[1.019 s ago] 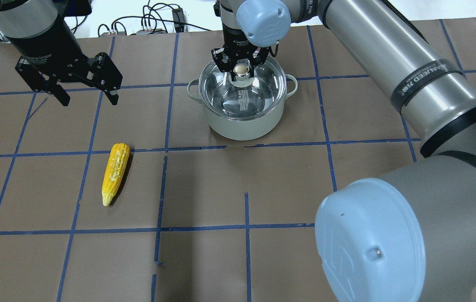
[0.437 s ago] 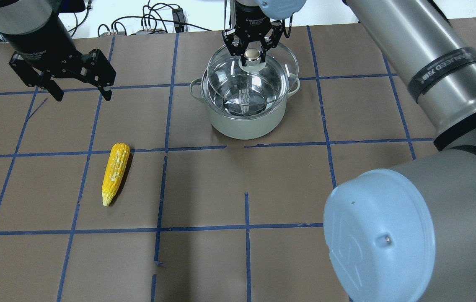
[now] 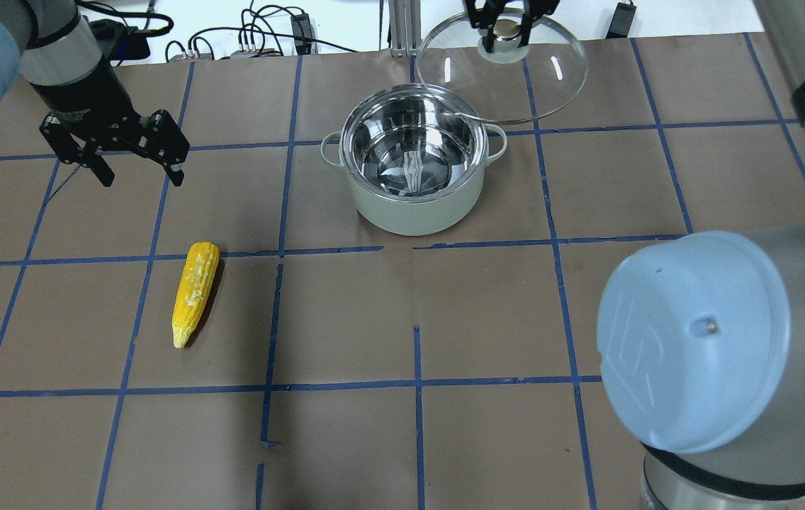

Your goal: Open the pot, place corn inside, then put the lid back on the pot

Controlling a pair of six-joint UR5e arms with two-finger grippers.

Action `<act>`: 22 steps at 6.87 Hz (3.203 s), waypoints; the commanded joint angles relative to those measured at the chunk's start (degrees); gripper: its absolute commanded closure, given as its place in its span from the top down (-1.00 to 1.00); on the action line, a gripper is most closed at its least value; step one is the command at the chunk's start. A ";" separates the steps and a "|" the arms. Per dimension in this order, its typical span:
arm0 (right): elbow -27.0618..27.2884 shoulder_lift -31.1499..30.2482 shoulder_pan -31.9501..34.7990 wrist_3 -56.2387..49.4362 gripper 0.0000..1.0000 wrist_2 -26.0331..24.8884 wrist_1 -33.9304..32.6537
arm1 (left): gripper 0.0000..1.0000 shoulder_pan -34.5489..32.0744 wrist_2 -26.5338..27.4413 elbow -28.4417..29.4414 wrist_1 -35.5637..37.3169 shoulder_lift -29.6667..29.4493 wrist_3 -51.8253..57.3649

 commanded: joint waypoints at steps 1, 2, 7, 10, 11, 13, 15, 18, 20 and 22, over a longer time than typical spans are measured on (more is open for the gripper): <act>-7.68 -0.36 -7.50 -6.85 -0.88 -0.39 8.12 | 1.00 1.70 -0.31 -3.96 7.53 -5.61 4.46; -8.32 -2.10 -7.78 -6.69 -0.89 -0.56 10.94 | 1.00 2.14 -0.22 -7.73 13.83 -7.63 8.83; -6.40 -4.07 -7.43 -6.78 -0.93 0.40 14.41 | 1.00 3.89 -0.04 -22.25 31.82 -9.94 13.45; 0.78 -3.35 -7.43 -6.69 -0.93 0.66 4.94 | 0.20 4.25 0.05 -22.62 32.09 -10.03 13.54; 3.69 -3.96 -7.60 -6.69 -0.93 0.58 2.81 | -0.44 4.08 -0.30 -22.79 31.91 -10.03 13.19; 10.44 -6.51 -7.43 -6.69 -0.93 0.58 -2.62 | -0.71 3.64 0.31 -21.66 31.30 -8.89 12.92; 20.62 -11.67 -7.60 -6.69 -0.93 0.58 -8.34 | -0.71 1.36 -0.74 -12.56 23.63 -7.74 9.15; 37.40 -23.00 -7.60 -6.17 -0.91 0.49 -15.03 | -0.70 -6.43 -6.36 7.98 8.22 -11.58 -0.41; 45.69 -30.31 -7.43 -5.90 -0.89 0.49 -17.15 | -0.70 -14.69 -7.77 23.71 3.89 -19.13 -11.20; 47.92 -32.79 -7.34 -5.90 -0.88 0.40 -18.21 | -0.68 -23.30 -9.80 35.51 3.87 -28.00 -19.84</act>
